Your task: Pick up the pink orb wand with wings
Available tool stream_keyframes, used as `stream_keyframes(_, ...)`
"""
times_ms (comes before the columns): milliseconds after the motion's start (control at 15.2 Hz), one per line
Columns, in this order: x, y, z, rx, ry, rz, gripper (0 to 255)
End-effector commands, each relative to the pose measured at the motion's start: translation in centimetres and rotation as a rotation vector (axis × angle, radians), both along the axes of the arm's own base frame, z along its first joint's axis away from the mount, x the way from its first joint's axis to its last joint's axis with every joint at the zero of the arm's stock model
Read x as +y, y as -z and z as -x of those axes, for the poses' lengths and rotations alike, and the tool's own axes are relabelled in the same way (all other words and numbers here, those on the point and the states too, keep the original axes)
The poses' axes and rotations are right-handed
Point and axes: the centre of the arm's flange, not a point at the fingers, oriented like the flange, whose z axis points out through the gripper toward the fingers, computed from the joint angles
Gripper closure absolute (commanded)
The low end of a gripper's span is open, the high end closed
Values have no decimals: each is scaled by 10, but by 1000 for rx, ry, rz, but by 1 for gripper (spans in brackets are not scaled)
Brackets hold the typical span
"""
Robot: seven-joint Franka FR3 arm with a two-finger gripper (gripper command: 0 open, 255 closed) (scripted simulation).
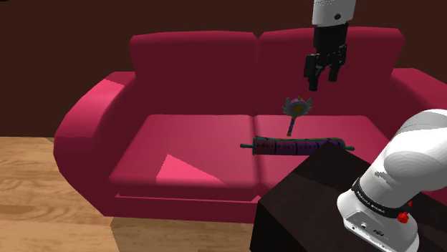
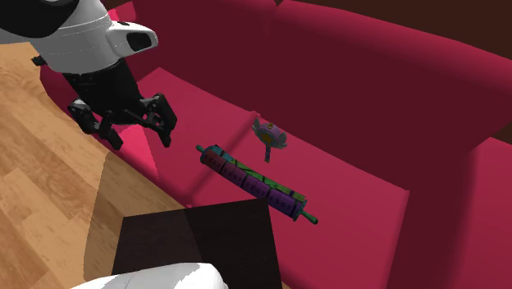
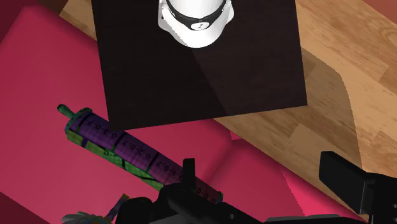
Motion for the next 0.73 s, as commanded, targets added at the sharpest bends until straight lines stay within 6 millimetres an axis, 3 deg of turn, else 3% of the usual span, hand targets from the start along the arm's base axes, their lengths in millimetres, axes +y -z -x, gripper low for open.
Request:
stream_keyframes(0,0,0,0,0,0,0,0)
stream_keyframes(660,-95,72,-37,-42,-126,18,0)
